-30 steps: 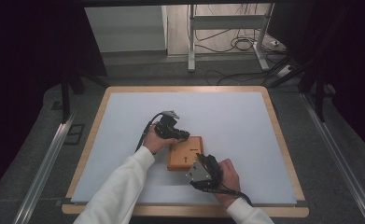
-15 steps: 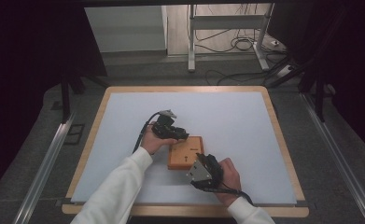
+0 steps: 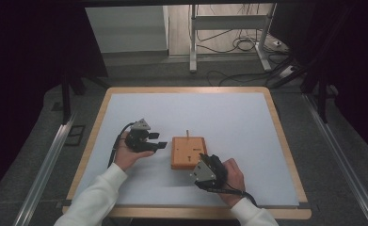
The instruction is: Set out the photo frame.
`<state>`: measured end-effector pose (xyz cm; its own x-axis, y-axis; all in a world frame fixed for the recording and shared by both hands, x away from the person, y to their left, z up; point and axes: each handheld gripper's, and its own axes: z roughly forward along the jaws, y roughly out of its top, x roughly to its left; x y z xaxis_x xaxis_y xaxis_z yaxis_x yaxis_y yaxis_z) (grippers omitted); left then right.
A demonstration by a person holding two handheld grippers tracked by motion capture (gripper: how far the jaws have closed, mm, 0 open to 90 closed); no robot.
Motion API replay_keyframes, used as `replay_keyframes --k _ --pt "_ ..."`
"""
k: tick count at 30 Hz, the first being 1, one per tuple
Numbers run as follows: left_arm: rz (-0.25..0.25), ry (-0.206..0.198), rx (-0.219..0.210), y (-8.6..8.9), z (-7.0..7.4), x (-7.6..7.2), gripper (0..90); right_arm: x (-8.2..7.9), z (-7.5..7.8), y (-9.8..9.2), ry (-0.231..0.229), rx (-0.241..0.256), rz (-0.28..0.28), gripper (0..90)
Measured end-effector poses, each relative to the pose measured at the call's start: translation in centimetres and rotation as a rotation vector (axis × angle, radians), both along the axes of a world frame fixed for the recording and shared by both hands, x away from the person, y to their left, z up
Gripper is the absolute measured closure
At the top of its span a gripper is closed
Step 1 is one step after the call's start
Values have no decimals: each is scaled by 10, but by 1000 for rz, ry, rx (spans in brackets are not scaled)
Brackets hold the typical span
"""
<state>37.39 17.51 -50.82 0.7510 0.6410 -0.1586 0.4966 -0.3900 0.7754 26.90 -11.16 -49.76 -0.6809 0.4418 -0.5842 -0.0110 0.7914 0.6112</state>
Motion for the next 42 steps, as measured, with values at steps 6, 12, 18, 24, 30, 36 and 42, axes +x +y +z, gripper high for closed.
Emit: replay_keyframes --k 6,12,18,24,30,36,42 --pt "-13 -12 59 15 -7 -20 402 1 2 0 2 5 -8 463" --pt "-21 -29 76 16 -8 -30 390 2 3 0 9 9 -13 465" --pt "-37 -25 106 11 -14 -33 383 3 6 -2 18 18 -17 473" --pt "-39 -13 119 13 -19 -36 381 7 11 -4 32 24 -18 482" --pt "-39 -12 114 14 -20 -36 382 14 21 -1 49 12 -11 498" --pt "-36 -10 108 15 -20 -37 381 24 33 -1 89 21 -7 514" --pt "-31 -9 97 16 -20 -37 377 35 45 2 128 4 9 534"
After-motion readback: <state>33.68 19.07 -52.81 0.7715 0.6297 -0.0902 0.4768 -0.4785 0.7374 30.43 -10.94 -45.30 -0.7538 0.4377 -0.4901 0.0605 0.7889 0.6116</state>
